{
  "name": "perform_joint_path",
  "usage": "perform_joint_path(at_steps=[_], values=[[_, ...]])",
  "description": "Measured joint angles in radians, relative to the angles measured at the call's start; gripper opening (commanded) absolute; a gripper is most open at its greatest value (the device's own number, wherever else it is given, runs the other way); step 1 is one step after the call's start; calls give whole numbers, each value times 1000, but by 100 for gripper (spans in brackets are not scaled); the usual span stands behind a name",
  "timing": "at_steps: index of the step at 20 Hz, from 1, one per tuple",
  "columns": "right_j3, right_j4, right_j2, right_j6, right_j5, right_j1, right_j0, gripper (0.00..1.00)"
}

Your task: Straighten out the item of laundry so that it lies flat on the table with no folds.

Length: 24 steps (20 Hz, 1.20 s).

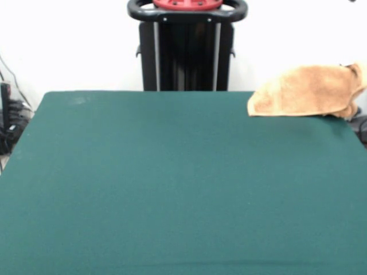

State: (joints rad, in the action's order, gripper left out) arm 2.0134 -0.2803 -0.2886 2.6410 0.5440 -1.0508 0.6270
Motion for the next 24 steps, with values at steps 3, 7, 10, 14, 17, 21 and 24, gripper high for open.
perform_joint_path(at_steps=[3,7,10,14,17,21,24], values=[[-2,18,8,0,-19,24,-2,100],[-3,41,16,0,-53,69,-8,100],[-4,60,33,0,-86,102,-25,100],[-4,83,57,0,-128,136,-55,100],[-4,126,66,0,-173,169,-84,100],[-4,155,66,0,-215,200,-95,100],[-4,166,71,0,-242,217,-95,100]])
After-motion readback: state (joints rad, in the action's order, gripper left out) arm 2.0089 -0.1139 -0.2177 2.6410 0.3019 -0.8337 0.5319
